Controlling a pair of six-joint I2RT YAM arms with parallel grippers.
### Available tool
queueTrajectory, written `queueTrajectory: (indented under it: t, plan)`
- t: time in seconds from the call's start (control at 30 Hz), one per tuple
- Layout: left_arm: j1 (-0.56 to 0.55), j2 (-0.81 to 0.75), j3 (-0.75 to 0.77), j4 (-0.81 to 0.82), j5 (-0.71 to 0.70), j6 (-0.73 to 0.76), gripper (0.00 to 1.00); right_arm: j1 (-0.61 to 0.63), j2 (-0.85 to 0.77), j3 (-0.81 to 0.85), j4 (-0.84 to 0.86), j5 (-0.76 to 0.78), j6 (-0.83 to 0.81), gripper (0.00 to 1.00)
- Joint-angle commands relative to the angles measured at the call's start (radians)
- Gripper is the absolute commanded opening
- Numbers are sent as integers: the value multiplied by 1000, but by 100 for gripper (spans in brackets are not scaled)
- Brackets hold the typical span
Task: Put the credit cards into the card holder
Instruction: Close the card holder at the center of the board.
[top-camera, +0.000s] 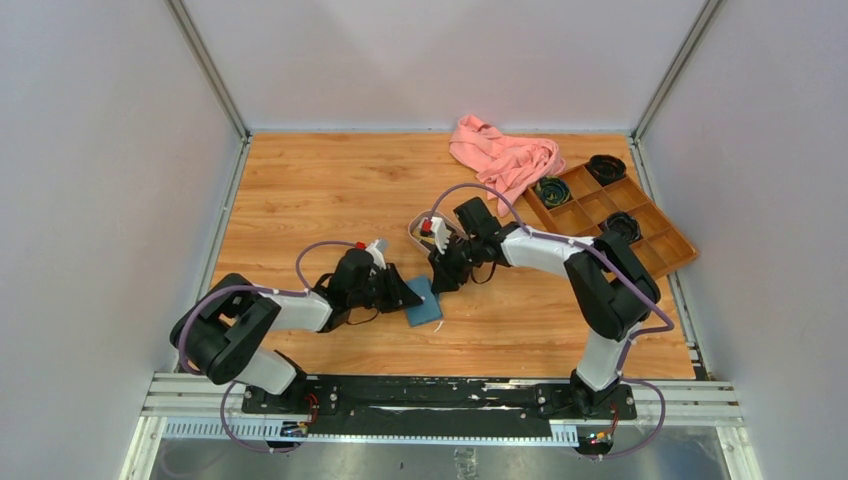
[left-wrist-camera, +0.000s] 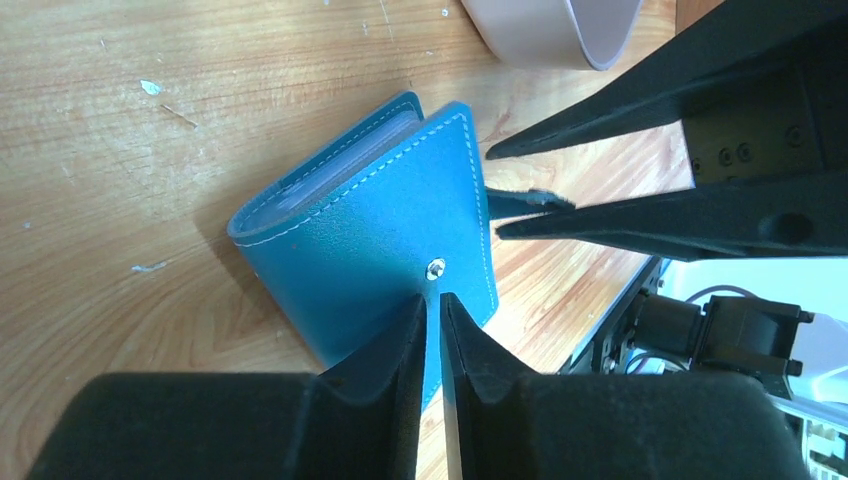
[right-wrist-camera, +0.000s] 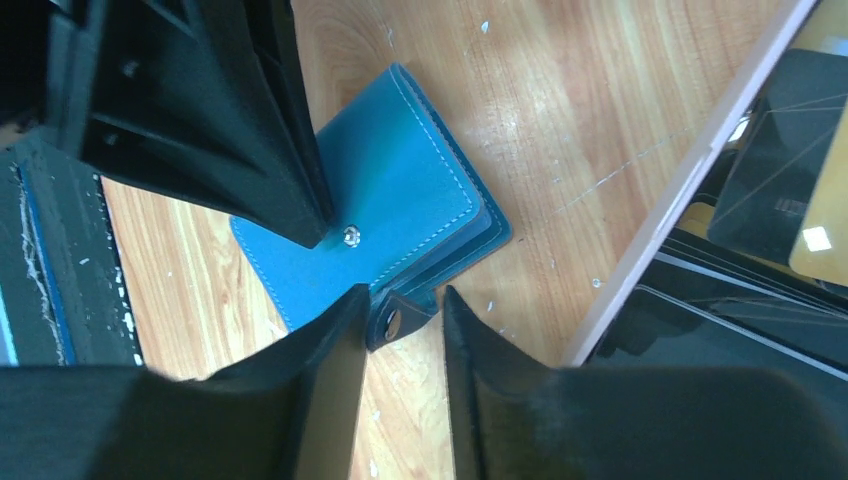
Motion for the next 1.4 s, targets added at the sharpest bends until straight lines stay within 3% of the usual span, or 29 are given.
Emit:
queueTrajectory:
  t: [0.0, 0.13, 0.6, 0.77, 1.03, 1.13, 1.37]
  plan:
    - [-8, 44, -11, -47, -51, 37, 16, -14, -85, -4, -35, -3, -19, 40]
    - [-18, 74, -3, -47, -62, 32, 14, -16, -119, 0, -45, -16, -21, 48]
    - [-45, 73, 15, -47, -92, 22, 15, -16, -167, 33, -186, 97, -162, 47]
    - [-50, 82, 22, -47, -88, 21, 15, -8, -128, 54, -187, 124, -127, 42]
    - [-52, 78, 20, -46, -89, 17, 16, 11, -99, 68, -190, 147, -106, 24]
    - [-52, 76, 22, -46, -88, 18, 16, 14, -99, 72, -198, 130, -103, 26]
    - [-52, 77, 25, -45, -91, 17, 16, 15, -131, 73, -212, 58, -102, 45]
